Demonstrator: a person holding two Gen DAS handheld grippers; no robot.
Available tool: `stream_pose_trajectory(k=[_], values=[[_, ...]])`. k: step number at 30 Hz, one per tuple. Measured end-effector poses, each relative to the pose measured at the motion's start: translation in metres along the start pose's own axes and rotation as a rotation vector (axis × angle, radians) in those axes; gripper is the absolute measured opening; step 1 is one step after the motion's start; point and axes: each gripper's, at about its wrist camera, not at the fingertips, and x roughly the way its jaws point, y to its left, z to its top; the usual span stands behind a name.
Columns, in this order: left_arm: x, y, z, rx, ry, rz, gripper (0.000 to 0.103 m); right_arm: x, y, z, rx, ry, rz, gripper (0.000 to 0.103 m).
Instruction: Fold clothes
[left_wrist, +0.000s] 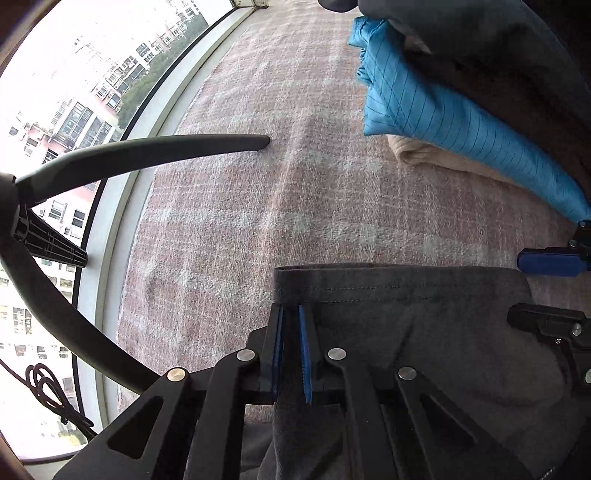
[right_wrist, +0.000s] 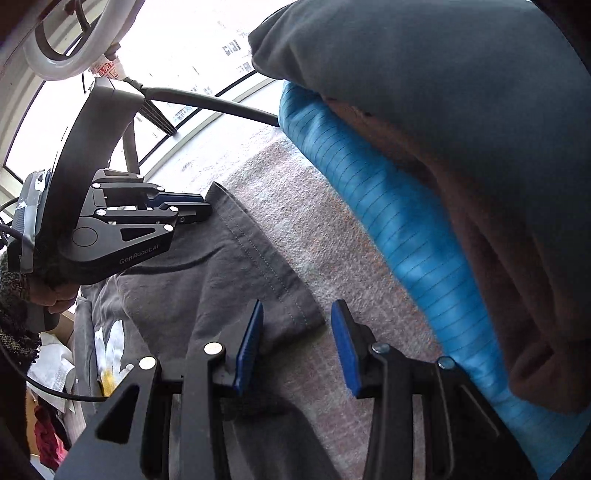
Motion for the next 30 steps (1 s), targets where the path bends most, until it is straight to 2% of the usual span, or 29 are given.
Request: stream_pose_trajectory(k=[6, 7, 8, 12, 18, 23, 27, 30], values=[[-0.004, 0.009, -0.008, -0.036, -0.013, -0.015, 0.001, 0.006, 0.012, 0.0, -0.073, 0.012, 0.016, 0.037], [-0.007, 0.011, -0.009, -0.041, -0.016, -0.016, 0.001, 0.008, 0.013, 0.0, -0.083, 0.021, 0.029, 0.022], [-0.011, 0.012, -0.01, -0.047, -0.022, -0.02, 0.001, 0.01, 0.013, 0.0, -0.085, 0.026, 0.034, 0.013], [-0.032, 0.025, -0.015, -0.071, -0.05, -0.034, 0.001, 0.007, 0.017, 0.002, -0.111, 0.024, 0.051, 0.01], [-0.089, 0.018, -0.012, -0.089, -0.13, 0.003, 0.001, -0.036, 0.029, 0.018, -0.192, -0.106, 0.016, 0.009], [-0.149, 0.019, 0.022, -0.085, -0.242, 0.04, 0.001, -0.082, 0.032, 0.038, -0.279, -0.246, -0.066, 0.009], [-0.176, 0.015, 0.043, -0.081, -0.306, 0.065, 0.001, -0.099, 0.029, 0.054, -0.3, -0.315, -0.142, 0.009], [-0.175, 0.014, 0.05, -0.087, -0.336, 0.06, 0.001, -0.103, 0.022, 0.054, -0.311, -0.324, -0.178, 0.009]])
